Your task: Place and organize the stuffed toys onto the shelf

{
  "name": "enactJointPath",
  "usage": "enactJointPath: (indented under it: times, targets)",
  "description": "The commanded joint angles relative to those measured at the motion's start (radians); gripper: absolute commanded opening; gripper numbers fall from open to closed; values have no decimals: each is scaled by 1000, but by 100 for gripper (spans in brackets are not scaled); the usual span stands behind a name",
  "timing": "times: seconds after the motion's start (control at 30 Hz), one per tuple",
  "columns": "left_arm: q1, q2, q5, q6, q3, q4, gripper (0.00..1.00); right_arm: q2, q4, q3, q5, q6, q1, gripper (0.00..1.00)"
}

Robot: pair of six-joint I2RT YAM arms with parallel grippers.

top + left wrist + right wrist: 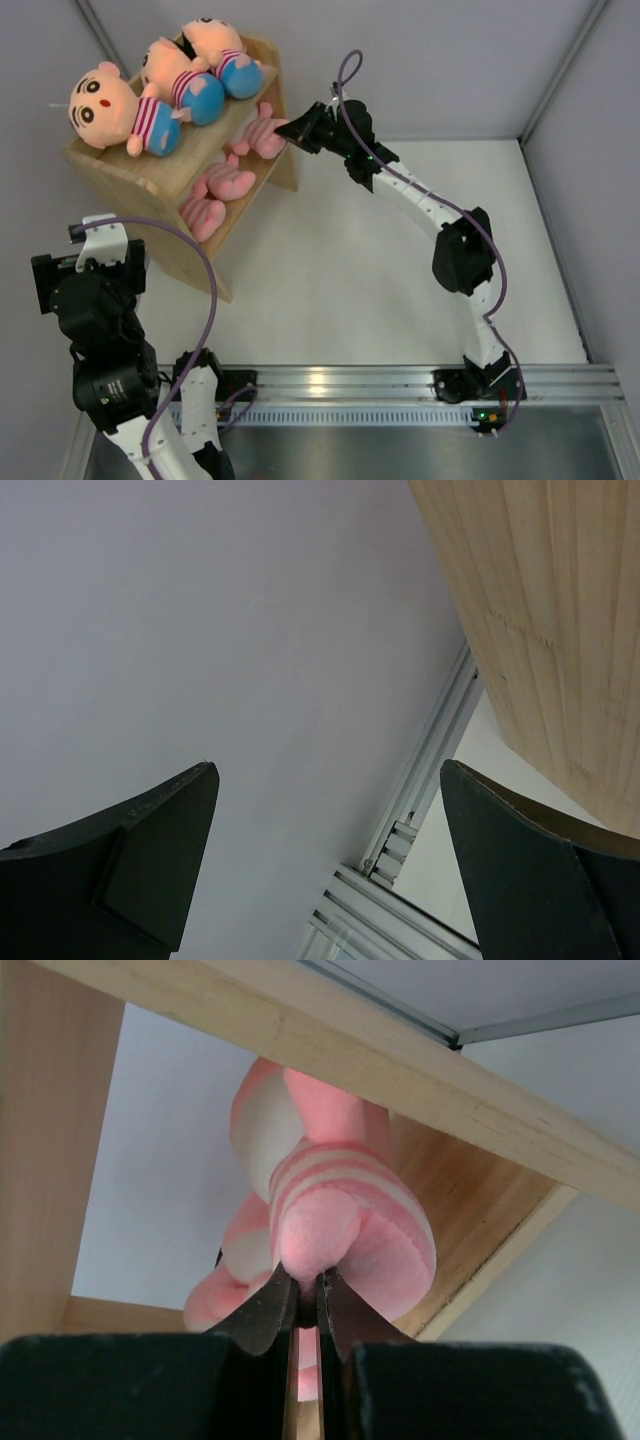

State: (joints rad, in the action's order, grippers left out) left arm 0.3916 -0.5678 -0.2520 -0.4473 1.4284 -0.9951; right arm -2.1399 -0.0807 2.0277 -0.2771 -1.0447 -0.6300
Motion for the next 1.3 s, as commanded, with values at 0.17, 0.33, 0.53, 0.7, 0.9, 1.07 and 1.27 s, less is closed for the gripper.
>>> enactJointPath:
  times: [0.17,0.33,0.53,0.7,0.9,1.07,1.27]
  targets:
    - [7,5,7,6,-16,44,99,-103,-73,117,19,-29,-14,11]
    - [7,6,2,1,-22,44,99,-101,-48,106,-2,3,-14,51]
    - [9,17,-1,-1,-28,41,99,-2,-14,22,-8,80,-2,99]
    - [9,40,-1,-10,-62,30,99,162,123,-46,41,311,7,99]
    - [9,97,48,-8,-130,-14,99,429,214,-306,72,514,38,99]
    - [16,158,109,1,-212,-71,99,641,245,-595,249,603,94,100]
    - [20,200,186,21,-310,-117,99,802,217,-906,487,736,139,99]
